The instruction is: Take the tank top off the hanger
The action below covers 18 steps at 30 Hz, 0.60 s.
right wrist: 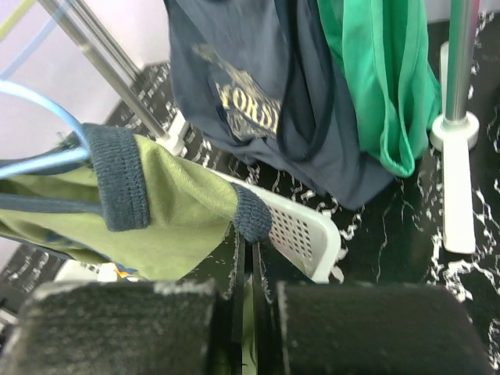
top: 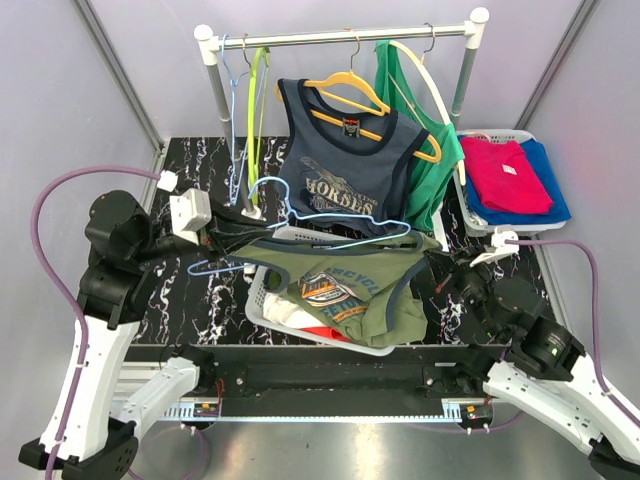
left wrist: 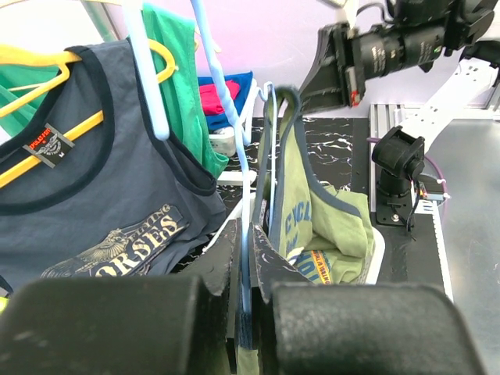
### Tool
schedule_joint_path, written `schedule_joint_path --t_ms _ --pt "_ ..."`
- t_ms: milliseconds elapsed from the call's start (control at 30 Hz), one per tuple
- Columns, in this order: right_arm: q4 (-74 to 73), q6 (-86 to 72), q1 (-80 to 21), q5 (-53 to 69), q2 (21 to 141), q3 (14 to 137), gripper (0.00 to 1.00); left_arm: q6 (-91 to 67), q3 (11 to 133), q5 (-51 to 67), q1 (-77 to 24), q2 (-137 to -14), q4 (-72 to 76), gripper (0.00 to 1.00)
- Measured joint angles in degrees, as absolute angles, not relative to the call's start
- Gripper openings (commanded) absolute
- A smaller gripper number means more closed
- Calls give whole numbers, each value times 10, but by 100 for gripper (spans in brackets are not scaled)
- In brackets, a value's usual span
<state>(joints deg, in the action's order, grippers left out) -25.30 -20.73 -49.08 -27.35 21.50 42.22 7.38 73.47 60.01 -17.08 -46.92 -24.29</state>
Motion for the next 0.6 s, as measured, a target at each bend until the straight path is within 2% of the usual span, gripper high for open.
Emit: schedule_joint_path --t_ms 100,200,233,333,433,467,500,600 --pt "-264 -212 -491 -271 227 422 1 70 735 602 -170 -464 -243 2" --pt "-264 -207 -491 -231 242 424 21 66 735 606 -170 -462 -243 2" --pt "-262 -203 -491 -209 251 426 35 64 735 607 -170 -462 -242 2" --pt "-262 -187 -491 -137 283 437 61 56 735 602 -167 -462 -234 0" --pt "-264 -170 -491 -90 321 460 69 61 749 584 -154 -466 -245 0" --pt "-264 -166 -491 -80 328 467 81 74 762 576 -149 -468 -256 0" --pt "-264 -162 -491 -76 331 473 88 88 777 567 -146 -472 -267 0" --pt "-265 -154 -491 -70 326 481 88 125 823 535 -142 -484 -306 0"
